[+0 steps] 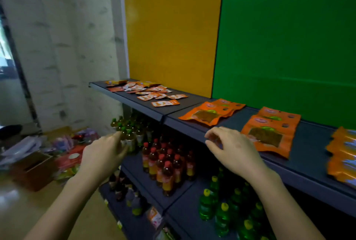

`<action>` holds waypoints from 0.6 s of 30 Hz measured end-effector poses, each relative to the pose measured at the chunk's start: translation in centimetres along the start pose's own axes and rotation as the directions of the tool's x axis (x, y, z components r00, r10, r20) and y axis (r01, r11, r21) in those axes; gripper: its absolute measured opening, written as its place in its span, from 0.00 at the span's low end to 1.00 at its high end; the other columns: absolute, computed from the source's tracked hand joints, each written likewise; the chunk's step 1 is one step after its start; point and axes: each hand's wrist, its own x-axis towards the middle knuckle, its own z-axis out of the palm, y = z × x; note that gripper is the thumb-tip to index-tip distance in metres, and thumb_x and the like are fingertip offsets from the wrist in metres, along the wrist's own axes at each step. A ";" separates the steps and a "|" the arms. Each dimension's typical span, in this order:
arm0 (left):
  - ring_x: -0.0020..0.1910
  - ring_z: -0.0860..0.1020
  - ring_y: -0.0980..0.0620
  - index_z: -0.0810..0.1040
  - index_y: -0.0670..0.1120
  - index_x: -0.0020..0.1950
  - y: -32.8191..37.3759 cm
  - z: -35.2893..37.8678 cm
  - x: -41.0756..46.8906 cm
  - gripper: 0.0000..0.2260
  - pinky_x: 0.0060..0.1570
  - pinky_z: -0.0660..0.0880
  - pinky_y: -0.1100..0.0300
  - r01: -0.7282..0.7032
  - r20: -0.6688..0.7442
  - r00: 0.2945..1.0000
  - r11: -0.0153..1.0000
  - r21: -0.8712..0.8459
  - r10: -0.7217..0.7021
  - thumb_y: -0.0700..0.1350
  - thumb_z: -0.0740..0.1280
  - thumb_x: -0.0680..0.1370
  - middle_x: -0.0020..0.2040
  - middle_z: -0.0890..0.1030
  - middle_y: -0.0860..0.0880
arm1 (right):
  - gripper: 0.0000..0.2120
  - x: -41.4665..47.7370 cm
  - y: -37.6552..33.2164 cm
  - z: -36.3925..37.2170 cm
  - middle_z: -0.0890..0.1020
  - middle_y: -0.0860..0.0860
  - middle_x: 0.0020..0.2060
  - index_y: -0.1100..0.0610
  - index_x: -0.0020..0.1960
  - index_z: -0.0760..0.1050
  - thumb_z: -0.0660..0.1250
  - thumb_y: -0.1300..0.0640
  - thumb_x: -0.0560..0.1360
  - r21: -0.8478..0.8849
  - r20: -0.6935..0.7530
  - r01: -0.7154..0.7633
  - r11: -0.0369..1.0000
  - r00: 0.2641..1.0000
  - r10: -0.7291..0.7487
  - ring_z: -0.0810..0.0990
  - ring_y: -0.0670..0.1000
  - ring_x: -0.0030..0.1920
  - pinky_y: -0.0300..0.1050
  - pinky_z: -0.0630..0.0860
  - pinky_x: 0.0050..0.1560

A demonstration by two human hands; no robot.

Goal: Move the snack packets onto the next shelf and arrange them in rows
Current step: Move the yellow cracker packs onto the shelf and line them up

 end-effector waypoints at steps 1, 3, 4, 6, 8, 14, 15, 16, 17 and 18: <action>0.50 0.80 0.46 0.74 0.48 0.54 -2.1 0.0 -0.3 0.12 0.34 0.69 0.57 0.008 0.001 1.000 1.000 0.020 -0.009 0.55 0.60 0.77 0.51 0.82 0.49 | 0.11 0.6 -1.6 1.5 0.78 0.41 0.54 0.45 0.57 0.73 0.59 0.46 0.77 0.022 0.011 0.008 1.000 1.000 -0.008 0.77 0.47 0.55 0.43 0.71 0.47; 0.48 0.80 0.49 0.74 0.49 0.54 -6.1 -0.1 -0.9 0.12 0.33 0.69 0.58 0.031 0.015 0.999 0.999 0.033 -0.031 0.55 0.60 0.77 0.50 0.82 0.51 | 0.11 2.0 -5.0 4.4 0.77 0.40 0.54 0.44 0.58 0.73 0.59 0.45 0.77 0.062 0.048 0.020 0.998 0.999 -0.023 0.76 0.46 0.55 0.42 0.70 0.46; 0.47 0.80 0.50 0.75 0.49 0.54 -7.9 -0.2 -1.1 0.12 0.34 0.71 0.59 0.048 0.020 0.999 0.998 0.032 -0.049 0.55 0.60 0.77 0.48 0.82 0.52 | 0.11 2.7 -6.5 5.7 0.77 0.40 0.54 0.44 0.58 0.72 0.58 0.45 0.77 0.077 0.074 0.027 0.997 0.997 -0.033 0.76 0.45 0.55 0.41 0.69 0.45; 0.45 0.81 0.53 0.77 0.50 0.52 -11.2 -0.3 -1.0 0.12 0.35 0.73 0.59 0.076 0.017 0.997 0.997 0.032 -0.077 0.55 0.61 0.77 0.45 0.83 0.53 | 0.12 4.2 -9.1 7.8 0.77 0.40 0.55 0.43 0.59 0.72 0.58 0.45 0.77 0.094 0.106 0.045 0.995 0.993 -0.055 0.76 0.45 0.56 0.41 0.69 0.46; 0.45 0.81 0.53 0.77 0.50 0.52 -13.8 -0.5 -0.4 0.10 0.36 0.75 0.59 0.088 0.019 0.996 0.996 0.033 -0.089 0.54 0.63 0.76 0.45 0.83 0.53 | 0.12 6.0 -11.0 9.3 0.76 0.39 0.55 0.43 0.59 0.72 0.58 0.45 0.77 0.100 0.113 0.053 0.994 0.992 -0.064 0.76 0.45 0.57 0.41 0.69 0.47; 0.41 0.80 0.53 0.77 0.51 0.50 -20.1 0.2 2.6 0.09 0.30 0.74 0.61 0.086 0.004 0.996 0.992 0.096 -0.087 0.53 0.65 0.75 0.43 0.82 0.54 | 0.14 12.1 -14.0 13.3 0.76 0.40 0.57 0.43 0.61 0.72 0.57 0.45 0.78 0.090 0.126 0.040 0.995 0.991 -0.051 0.76 0.46 0.58 0.42 0.71 0.49; 0.39 0.80 0.53 0.77 0.51 0.49 -21.3 0.7 3.1 0.08 0.29 0.73 0.62 0.088 0.013 0.996 0.990 0.109 -0.090 0.53 0.65 0.75 0.42 0.82 0.54 | 0.14 13.0 -14.2 14.2 0.76 0.40 0.57 0.43 0.61 0.71 0.57 0.44 0.78 0.080 0.134 0.040 0.996 0.990 -0.051 0.76 0.46 0.58 0.42 0.71 0.49; 0.38 0.80 0.53 0.78 0.51 0.48 -22.5 1.2 3.5 0.08 0.28 0.72 0.63 0.096 0.025 0.995 0.989 0.113 -0.099 0.53 0.65 0.75 0.41 0.82 0.53 | 0.14 13.8 -14.5 15.2 0.76 0.39 0.57 0.43 0.61 0.71 0.57 0.44 0.78 0.071 0.142 0.039 0.997 0.989 -0.049 0.76 0.46 0.58 0.42 0.70 0.48; 0.38 0.80 0.53 0.78 0.51 0.48 -23.8 1.8 3.9 0.08 0.28 0.72 0.63 0.108 0.038 0.993 0.988 0.114 -0.113 0.53 0.66 0.75 0.40 0.81 0.53 | 0.14 14.6 -14.7 16.3 0.76 0.39 0.58 0.43 0.61 0.71 0.57 0.44 0.78 0.061 0.151 0.037 0.997 0.987 -0.046 0.76 0.46 0.58 0.41 0.69 0.48; 0.38 0.80 0.53 0.78 0.50 0.47 -25.0 2.5 4.3 0.08 0.29 0.72 0.62 0.125 0.055 0.990 0.985 0.116 -0.132 0.53 0.66 0.75 0.40 0.81 0.53 | 0.13 15.4 -15.0 17.5 0.76 0.39 0.58 0.43 0.61 0.71 0.57 0.44 0.78 0.055 0.162 0.034 0.998 0.986 -0.043 0.76 0.46 0.58 0.41 0.69 0.47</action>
